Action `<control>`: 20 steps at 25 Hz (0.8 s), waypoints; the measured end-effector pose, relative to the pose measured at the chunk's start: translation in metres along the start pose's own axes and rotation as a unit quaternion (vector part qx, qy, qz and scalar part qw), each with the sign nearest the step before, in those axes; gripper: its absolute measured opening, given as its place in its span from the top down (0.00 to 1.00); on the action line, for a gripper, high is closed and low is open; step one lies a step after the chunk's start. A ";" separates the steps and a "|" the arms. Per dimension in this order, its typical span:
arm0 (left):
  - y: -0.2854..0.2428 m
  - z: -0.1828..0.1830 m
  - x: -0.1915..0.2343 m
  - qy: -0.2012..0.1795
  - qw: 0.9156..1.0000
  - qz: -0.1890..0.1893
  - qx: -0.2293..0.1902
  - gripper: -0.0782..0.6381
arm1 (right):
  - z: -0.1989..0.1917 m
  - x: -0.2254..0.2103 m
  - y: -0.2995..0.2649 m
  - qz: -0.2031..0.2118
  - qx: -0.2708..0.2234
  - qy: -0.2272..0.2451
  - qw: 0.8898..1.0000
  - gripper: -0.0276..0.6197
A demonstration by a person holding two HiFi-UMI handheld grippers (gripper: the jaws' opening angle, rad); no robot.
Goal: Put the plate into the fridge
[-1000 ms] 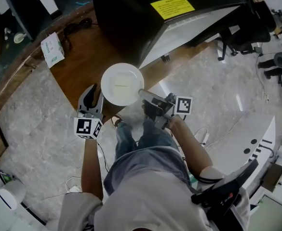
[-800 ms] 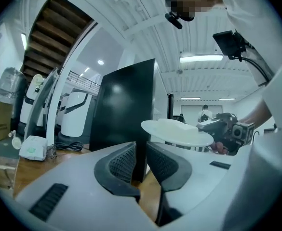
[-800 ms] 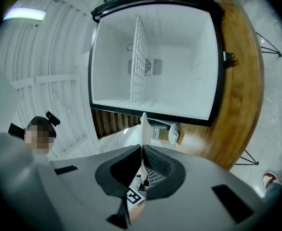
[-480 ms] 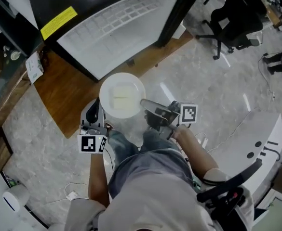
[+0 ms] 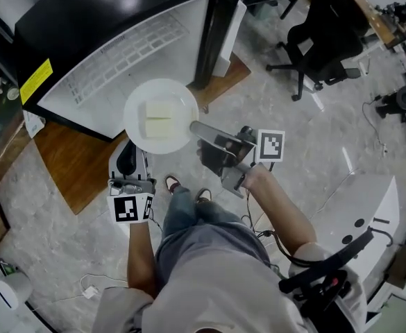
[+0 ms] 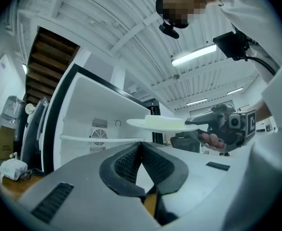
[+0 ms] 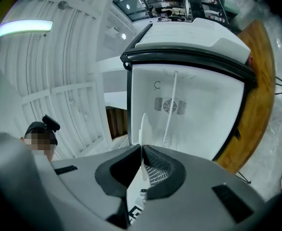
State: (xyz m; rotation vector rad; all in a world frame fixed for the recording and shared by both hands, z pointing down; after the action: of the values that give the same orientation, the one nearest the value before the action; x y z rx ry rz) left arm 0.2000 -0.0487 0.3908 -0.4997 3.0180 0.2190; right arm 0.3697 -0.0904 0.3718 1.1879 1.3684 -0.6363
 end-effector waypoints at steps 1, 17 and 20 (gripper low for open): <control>-0.011 0.004 0.005 -0.005 1.000 0.002 -0.002 0.87 | 0.013 0.002 -0.012 0.002 0.000 -0.001 1.000 0.92; -0.120 0.032 0.070 -0.137 0.991 -0.006 0.011 0.87 | 0.109 -0.060 -0.189 -0.097 -0.021 -0.092 0.991 0.92; -0.126 0.033 0.083 -0.087 0.995 0.039 0.009 0.87 | 0.113 -0.062 -0.190 -0.107 -0.018 -0.092 0.990 0.92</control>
State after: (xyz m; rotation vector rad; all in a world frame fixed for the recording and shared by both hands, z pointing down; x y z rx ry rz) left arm 0.1644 -0.1875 0.3343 -0.3422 2.8693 0.2285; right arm 0.2319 -0.2735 0.3582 0.9348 1.3533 -0.8482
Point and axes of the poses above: the fingertips, and each gripper's own axes: y backward along the fingers, x to its left, z out of its top, the point moved 4 cm from there along y, backward along the fingers, and after that the axes turned 5 degrees about -y, right-handed, at the moved point
